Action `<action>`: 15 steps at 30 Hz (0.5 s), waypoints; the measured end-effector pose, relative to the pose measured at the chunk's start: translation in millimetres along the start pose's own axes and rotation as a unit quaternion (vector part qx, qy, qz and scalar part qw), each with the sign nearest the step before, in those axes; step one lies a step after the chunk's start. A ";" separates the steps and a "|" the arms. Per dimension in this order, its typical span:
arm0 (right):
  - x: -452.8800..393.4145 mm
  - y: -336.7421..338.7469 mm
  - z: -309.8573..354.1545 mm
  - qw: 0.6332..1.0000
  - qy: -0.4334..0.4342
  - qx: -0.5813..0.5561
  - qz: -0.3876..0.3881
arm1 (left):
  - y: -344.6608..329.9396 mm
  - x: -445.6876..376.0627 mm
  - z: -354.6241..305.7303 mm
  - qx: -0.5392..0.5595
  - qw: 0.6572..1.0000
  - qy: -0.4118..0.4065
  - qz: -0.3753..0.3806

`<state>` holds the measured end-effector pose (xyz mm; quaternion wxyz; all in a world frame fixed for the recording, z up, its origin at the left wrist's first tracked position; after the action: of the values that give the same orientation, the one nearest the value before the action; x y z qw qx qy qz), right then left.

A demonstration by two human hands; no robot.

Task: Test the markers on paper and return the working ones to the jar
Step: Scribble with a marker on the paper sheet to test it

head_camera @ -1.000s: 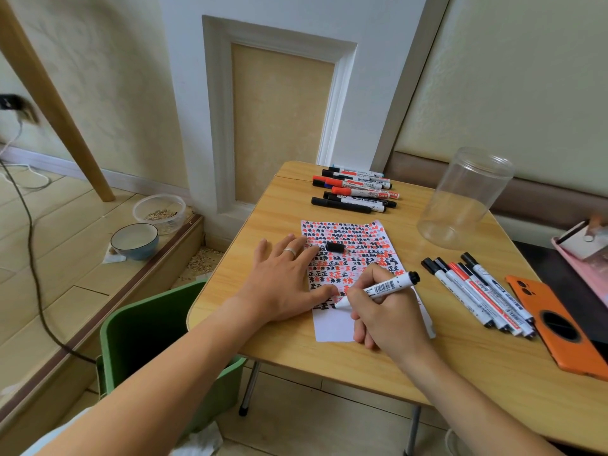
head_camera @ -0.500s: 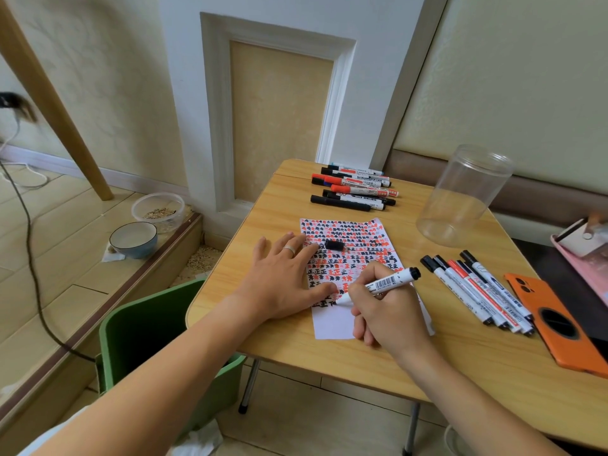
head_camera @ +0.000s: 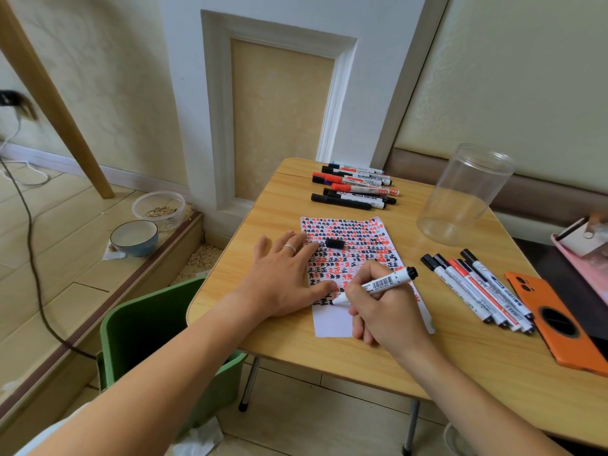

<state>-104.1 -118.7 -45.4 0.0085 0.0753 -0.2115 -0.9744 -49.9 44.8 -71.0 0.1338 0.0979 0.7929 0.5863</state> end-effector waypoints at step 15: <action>-0.6 2.8 -2.4 1.000 -0.010 0.004 -0.017 | 0.6 0.1 1.2 0.014 1.000 0.005 0.006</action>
<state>-103.2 -122.1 -46.4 -0.0104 0.0693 -0.2143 -0.9743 -49.6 46.1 -70.7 0.1245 0.1018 0.8009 0.5768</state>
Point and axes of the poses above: each hand's wrist, its own x-axis away from the middle knuckle, its own y-axis out of the back of the hand, z = x × y, the point moved 9 cm from there along -x, towards the middle knuckle, and after that the axes turned 4 degrees about x, right-handed, at the moved point
